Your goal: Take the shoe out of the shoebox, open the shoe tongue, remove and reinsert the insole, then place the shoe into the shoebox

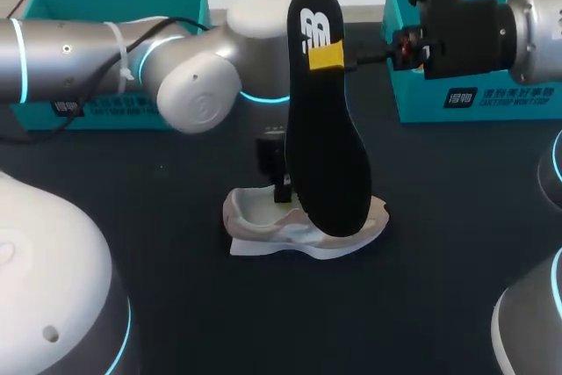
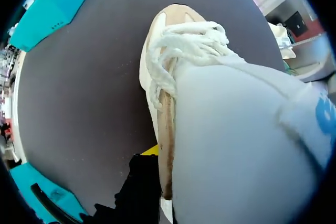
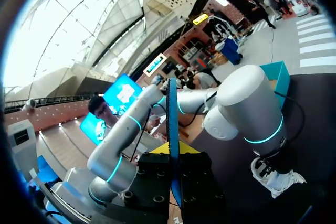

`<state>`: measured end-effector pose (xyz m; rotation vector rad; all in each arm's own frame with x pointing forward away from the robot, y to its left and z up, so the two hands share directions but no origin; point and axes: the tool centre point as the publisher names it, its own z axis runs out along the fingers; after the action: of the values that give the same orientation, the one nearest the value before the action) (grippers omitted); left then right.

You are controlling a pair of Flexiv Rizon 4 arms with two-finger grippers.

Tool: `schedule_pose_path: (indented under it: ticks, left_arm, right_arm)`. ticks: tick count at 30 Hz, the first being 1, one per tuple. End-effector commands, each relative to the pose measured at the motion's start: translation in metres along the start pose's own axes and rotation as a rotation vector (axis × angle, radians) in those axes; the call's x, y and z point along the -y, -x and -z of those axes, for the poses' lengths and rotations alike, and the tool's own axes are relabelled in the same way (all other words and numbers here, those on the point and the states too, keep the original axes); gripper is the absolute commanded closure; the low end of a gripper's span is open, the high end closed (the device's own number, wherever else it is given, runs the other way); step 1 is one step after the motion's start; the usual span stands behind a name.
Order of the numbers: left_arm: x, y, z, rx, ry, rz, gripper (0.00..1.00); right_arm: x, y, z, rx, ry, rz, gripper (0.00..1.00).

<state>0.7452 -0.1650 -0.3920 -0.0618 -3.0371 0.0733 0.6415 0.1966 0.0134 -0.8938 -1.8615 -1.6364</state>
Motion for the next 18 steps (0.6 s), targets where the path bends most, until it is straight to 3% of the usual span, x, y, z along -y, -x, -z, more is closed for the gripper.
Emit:
schedule_pose_path:
  ticks: [1, 2, 4, 7, 12, 15, 18]
  left_arm:
    - [0.007, 0.015, 0.004, -0.117, 0.058, -0.167, 1.0]
    - [0.007, 0.017, 0.005, -0.143, 0.099, -0.192, 1.0]
    - [0.007, 0.023, 0.009, -0.239, 0.078, -0.309, 1.0]
    - [0.006, 0.029, 0.02, -0.278, 0.068, -0.461, 1.0]
    - [0.006, 0.037, 0.034, -0.426, -0.016, -0.783, 1.0]
    - [0.009, 0.04, 0.038, -0.478, 0.027, -0.823, 1.0]
    - [0.009, 0.036, 0.049, -0.434, 0.063, -0.878, 1.0]
  right_arm:
    - [-0.002, 0.001, -0.004, 0.002, -0.002, -0.002, 1.0]
    - [-0.002, 0.001, -0.004, 0.002, -0.002, -0.002, 1.0]
    - [-0.002, 0.001, -0.004, 0.002, -0.002, -0.002, 1.0]
    - [-0.002, 0.001, -0.004, 0.002, -0.002, -0.002, 1.0]
    - [-0.002, 0.001, -0.004, 0.002, -0.002, -0.002, 1.0]
    - [-0.002, 0.001, -0.004, 0.002, -0.002, -0.002, 1.0]
    - [-0.002, 0.001, -0.004, 0.002, -0.002, -0.002, 1.0]
